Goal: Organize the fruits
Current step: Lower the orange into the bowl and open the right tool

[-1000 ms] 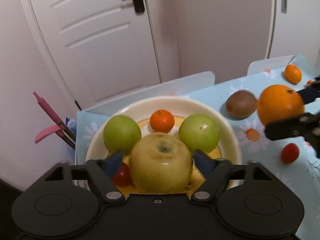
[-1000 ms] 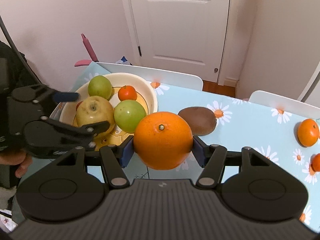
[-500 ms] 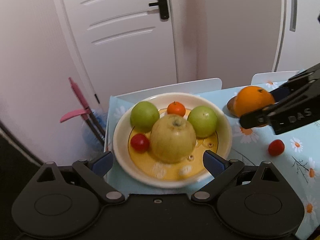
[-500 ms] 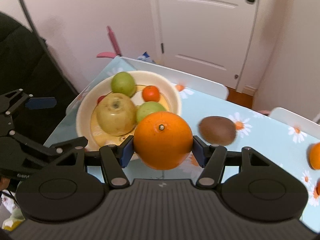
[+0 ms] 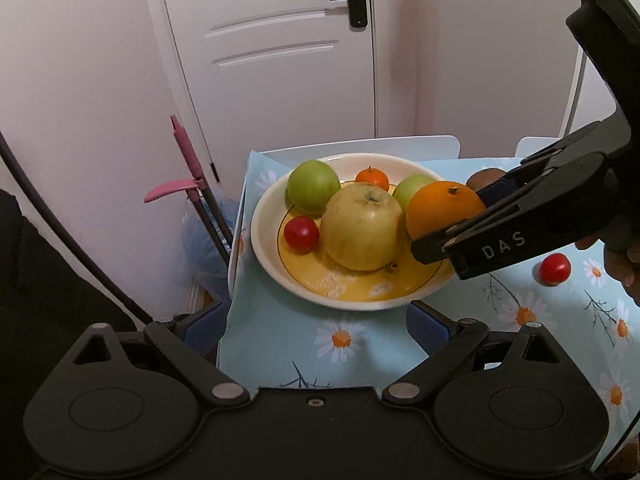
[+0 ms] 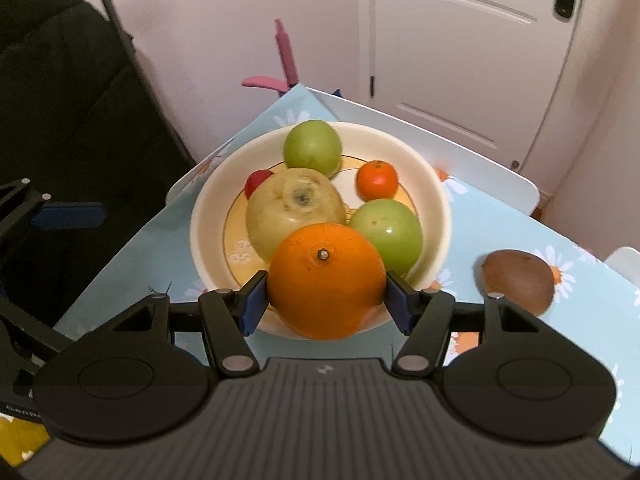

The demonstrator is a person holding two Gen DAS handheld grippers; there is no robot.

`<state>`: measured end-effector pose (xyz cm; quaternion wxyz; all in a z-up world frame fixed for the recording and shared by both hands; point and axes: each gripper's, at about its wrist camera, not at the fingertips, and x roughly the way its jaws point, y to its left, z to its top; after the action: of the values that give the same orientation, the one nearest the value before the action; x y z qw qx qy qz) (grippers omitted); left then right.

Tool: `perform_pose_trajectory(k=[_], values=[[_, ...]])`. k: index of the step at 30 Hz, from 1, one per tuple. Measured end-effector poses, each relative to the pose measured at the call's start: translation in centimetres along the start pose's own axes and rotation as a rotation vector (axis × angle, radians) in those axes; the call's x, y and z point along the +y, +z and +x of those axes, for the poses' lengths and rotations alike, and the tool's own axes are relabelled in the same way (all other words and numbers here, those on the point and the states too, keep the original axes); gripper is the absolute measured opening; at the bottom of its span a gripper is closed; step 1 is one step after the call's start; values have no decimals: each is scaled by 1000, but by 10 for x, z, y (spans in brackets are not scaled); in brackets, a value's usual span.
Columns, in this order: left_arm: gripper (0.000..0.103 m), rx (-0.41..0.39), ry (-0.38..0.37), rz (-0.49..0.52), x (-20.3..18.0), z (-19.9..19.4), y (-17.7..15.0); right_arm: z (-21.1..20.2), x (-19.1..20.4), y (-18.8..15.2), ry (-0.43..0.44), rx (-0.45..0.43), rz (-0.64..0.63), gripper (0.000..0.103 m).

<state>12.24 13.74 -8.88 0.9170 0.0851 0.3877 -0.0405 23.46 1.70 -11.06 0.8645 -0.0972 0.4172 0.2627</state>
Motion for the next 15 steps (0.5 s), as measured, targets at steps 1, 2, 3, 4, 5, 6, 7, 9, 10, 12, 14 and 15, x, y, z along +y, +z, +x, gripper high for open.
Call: perform_pose_trajectory(k=[1,2,3,4,5,6,7,9,10,12,14,15], values=[[99,2,1,-1,1,0,-1,-4,1,0,-6,-20,-1,93],[99,4,2,-3,2,-1,-1,-8,0,0,-17,-38,3,101],[99,5,2,-5,3,-2,-2,-12,-1,0,-28,-56,11,103],[99,5,2,-7,3,-3,-2,-16,-2,1,-30,-64,22,103],[99,5,2,-10,3,-5,-3,-19,-3,1,-27,-61,37,103],[99,4,1,-11,4,-6,-3,-22,-4,1,-29,-60,54,103],[99,3,-1,-11,4,-8,-3,-25,-5,0,-30,-61,66,103],[99,-1,-5,-10,4,-11,-3,-32,-6,-1,-36,-63,83,103],[99,-3,-7,-9,3,-13,-3,-36,-5,-2,-43,-63,88,103],[99,-8,-12,-4,2,-16,-2,-42,-3,-3,-56,-66,91,103],[99,-17,-18,2,2,-20,1,-51,-2,-6,-70,-75,100,103],[99,-22,-21,6,1,-23,2,-55,-2,-7,-75,-80,107,103]])
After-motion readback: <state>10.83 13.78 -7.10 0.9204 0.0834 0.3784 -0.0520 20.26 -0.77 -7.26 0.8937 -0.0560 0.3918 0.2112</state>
